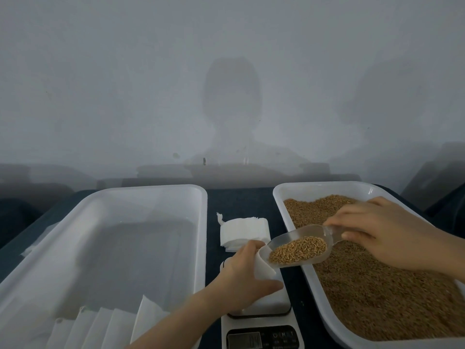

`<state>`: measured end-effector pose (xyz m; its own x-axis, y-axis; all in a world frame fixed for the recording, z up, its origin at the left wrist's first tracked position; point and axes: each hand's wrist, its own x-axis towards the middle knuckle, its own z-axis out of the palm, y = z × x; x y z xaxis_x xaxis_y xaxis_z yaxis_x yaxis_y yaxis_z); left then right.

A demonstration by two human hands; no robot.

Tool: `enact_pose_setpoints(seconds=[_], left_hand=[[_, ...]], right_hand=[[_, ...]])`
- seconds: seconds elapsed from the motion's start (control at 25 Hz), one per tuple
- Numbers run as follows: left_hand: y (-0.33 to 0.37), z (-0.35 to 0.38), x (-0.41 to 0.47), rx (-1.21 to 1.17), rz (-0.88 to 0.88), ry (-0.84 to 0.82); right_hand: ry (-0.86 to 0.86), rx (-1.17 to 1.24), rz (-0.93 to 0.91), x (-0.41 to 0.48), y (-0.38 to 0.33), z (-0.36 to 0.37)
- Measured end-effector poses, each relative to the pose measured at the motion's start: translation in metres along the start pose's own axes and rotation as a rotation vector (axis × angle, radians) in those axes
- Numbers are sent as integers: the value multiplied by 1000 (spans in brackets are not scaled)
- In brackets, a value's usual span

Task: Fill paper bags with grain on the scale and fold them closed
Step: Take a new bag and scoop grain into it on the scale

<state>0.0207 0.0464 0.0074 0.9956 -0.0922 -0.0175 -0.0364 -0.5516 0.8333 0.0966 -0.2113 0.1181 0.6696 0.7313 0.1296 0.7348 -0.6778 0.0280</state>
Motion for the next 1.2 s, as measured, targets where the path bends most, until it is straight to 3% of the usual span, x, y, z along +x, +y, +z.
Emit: enact_pose_setpoints(seconds=[1.2], left_hand=[[8,-3,0,-38,68,94]], right_hand=[[-102,-269,-33,21,-37,-33]])
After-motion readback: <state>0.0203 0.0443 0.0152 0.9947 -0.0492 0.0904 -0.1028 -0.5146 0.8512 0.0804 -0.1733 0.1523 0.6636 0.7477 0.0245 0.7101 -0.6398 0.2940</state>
